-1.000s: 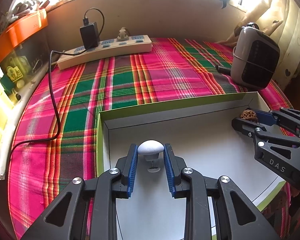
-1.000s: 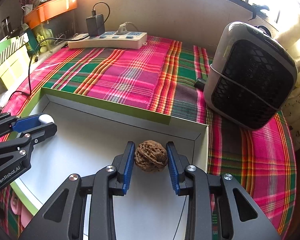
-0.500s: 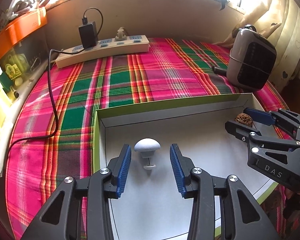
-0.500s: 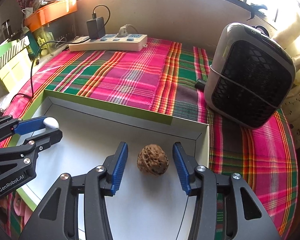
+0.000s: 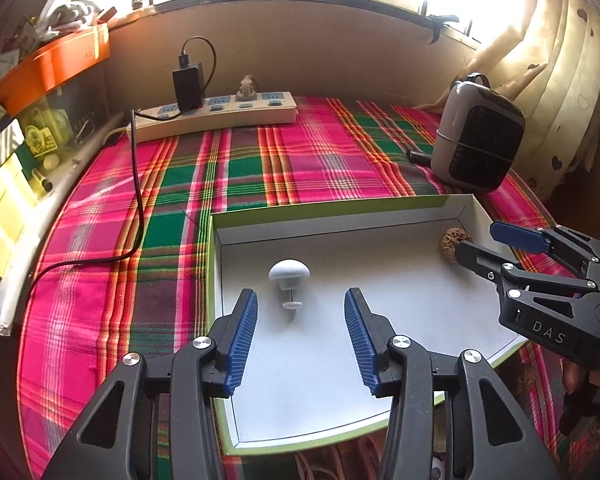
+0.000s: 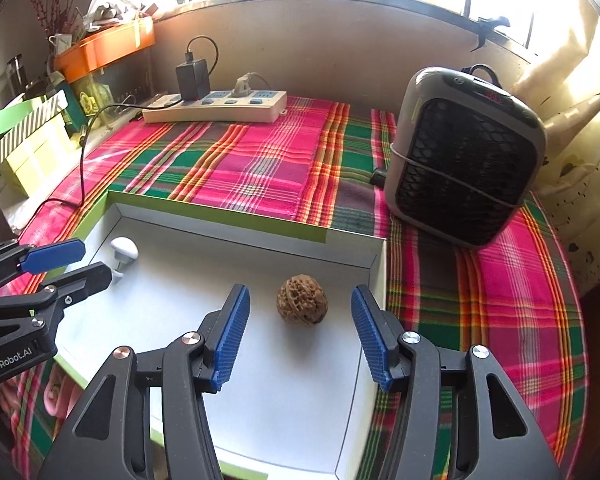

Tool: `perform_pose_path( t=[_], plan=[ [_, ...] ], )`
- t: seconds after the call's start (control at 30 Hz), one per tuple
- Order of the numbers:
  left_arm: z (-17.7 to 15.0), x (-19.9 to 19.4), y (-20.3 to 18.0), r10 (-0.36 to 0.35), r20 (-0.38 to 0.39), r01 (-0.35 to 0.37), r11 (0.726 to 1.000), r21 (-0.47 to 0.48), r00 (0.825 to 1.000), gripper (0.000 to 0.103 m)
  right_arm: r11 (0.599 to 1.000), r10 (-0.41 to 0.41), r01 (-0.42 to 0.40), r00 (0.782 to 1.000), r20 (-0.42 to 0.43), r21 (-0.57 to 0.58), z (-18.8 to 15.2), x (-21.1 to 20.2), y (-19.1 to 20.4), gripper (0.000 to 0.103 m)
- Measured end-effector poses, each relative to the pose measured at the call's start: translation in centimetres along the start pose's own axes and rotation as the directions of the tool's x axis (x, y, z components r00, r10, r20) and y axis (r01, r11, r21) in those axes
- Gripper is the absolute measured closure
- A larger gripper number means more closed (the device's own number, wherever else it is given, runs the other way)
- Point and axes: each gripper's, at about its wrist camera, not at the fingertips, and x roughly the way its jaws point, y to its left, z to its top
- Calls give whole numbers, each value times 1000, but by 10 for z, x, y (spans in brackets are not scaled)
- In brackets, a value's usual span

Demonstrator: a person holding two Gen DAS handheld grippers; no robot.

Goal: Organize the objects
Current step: 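Open both tools to release walnut and knob in the box, withdraw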

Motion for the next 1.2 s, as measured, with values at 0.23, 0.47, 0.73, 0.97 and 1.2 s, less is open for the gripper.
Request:
perform_pose_path(
  t=[0.23,0.47,0.73,0.97,1.2],
  plan=[
    [-10,-19,-3,0,25,0,1000,-5,1000,58,1000,1,-1,999,40,16,-11,-27,-1,49],
    [-28,-41,1,-6,50,7,1000,-27,999,58,1000,4,-5,998,63,16,-32,-50,3,49],
    [-54,-57,8,-7,55,9,999,-52,998,57,999,24,-26,997,77,33,-62,-75,10,48],
    [-75,-63,11,-17,45,21,997,-77,999,57,999,26,-29,996,90,34,-78,-85,18,46],
    [-90,-67,13,-38,41,42,996,-85,998,55,998,50,-52,994,94,23,-92,-93,28,45]
  ],
)
